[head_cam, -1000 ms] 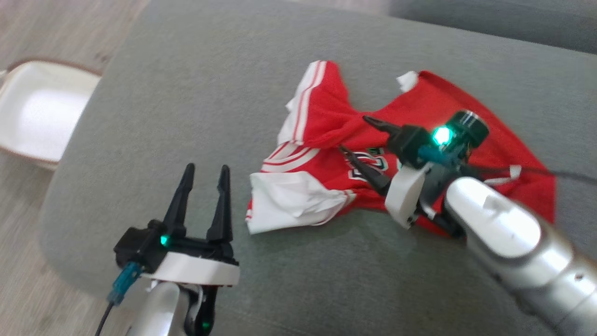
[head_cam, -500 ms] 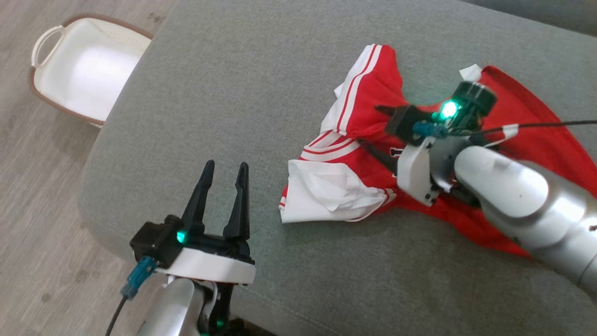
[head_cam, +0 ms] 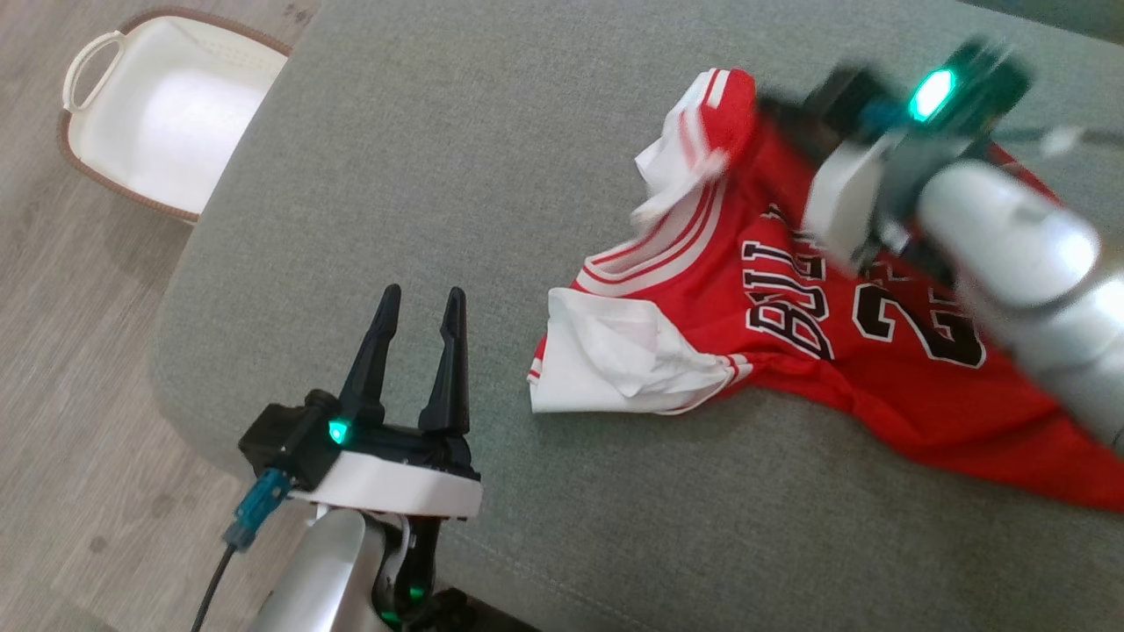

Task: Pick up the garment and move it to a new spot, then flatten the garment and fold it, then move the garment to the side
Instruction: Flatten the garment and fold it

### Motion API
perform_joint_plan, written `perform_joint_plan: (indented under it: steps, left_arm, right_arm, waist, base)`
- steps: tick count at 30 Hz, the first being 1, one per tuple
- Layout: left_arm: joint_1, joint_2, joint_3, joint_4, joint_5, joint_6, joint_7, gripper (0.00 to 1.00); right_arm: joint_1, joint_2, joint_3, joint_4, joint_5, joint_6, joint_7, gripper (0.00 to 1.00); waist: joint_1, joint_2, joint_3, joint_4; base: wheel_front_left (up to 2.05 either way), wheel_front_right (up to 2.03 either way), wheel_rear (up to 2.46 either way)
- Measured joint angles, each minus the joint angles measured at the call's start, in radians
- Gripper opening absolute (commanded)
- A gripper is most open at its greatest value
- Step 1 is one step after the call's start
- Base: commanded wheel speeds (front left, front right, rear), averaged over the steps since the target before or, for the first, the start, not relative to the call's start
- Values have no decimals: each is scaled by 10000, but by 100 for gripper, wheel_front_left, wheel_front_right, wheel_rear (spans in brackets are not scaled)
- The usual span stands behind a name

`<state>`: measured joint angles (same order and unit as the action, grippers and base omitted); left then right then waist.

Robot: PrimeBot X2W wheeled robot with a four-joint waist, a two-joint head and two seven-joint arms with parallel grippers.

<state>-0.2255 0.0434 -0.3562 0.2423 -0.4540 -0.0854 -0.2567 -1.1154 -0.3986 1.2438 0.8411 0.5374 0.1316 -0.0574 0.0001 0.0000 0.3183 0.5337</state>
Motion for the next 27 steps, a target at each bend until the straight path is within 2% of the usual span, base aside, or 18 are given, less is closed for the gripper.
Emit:
perform_joint_plan:
  steps: [5,11,12,13,21,25,27]
  left_arm:
    - [1,-6,-10,-121,-42,61,0,100]
    - [-7,-10,-19,-171,-42,61,0,100]
    - [-18,-12,-27,-174,-42,61,0,100]
    - [-38,-12,-44,-174,-42,61,0,100]
    - [-187,-17,25,-144,2,59,0,100]
    - [-191,-23,343,-144,280,46,0,100]
    - [-189,-17,579,-142,437,27,0,100]
  right_arm:
    - [-936,21,-813,1463,21,0,-430,0]
    - [-2250,54,-2215,3963,-692,0,-1202,2]
    - [-2482,42,-2472,4270,-859,0,-1342,16]
    - [-2687,21,-2727,4441,-1009,0,-1434,100]
    - [-2749,4,-4502,4646,-1912,0,-1801,100]
    - [-2059,228,-5440,4637,-2192,0,-1906,100]
    - [-1562,368,-6078,4071,-2314,0,-1908,100]
  waist:
    - [0,0,157,54]
    - [0,0,355,139]
    - [0,0,382,150]
    - [0,-1,401,159]
    - [0,0,242,-298]
    - [-1,0,21,-775]
    - [-1,0,-119,-1069]
  base:
    - [0,0,0]
    - [0,0,0]
    - [0,0,0]
    - [0,0,0]
    - [0,0,0]
    - [0,0,0]
    - [0,0,0]
